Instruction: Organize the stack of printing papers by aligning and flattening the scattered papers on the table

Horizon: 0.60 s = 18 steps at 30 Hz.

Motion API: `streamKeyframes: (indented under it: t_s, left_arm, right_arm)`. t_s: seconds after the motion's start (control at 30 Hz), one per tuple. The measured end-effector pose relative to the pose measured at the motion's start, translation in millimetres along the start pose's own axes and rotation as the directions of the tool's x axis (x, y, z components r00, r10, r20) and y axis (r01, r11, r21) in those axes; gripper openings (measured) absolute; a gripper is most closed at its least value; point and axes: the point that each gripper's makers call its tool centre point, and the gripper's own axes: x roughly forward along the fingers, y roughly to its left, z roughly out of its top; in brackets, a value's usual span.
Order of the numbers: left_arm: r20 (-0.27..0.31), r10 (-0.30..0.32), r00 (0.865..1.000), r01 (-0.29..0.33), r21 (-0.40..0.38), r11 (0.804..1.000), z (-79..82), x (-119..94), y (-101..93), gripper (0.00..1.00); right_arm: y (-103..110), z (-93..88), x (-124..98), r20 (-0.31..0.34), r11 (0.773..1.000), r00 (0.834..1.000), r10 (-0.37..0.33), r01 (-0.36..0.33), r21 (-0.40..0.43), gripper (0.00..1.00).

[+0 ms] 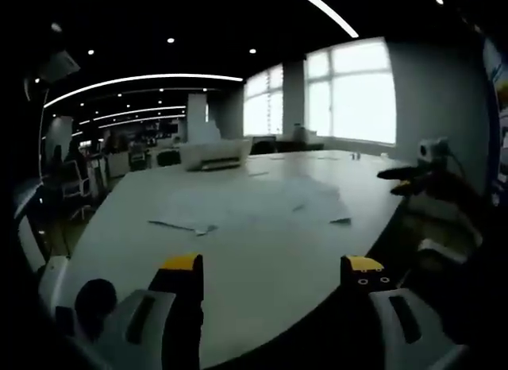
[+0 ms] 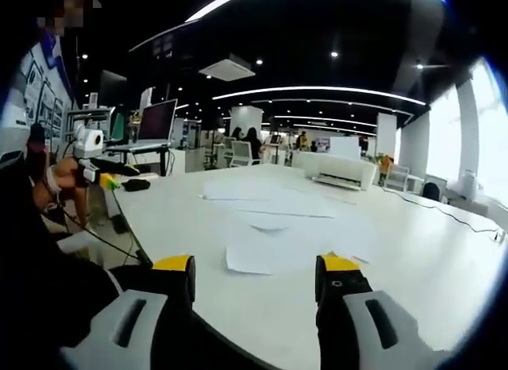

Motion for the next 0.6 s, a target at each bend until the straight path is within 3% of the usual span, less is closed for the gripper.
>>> streamKeyframes:
  t_s: [0.6]
  left_arm:
    - [0.008,-0.023,1.000,0.023,0.000,1.000,0.5,3.6,-4.0,0.74]
  right_arm:
    - [0.1,-9.1,19.6,-0.006,1.000,1.000,0.022,-0.022,0.007,0.56]
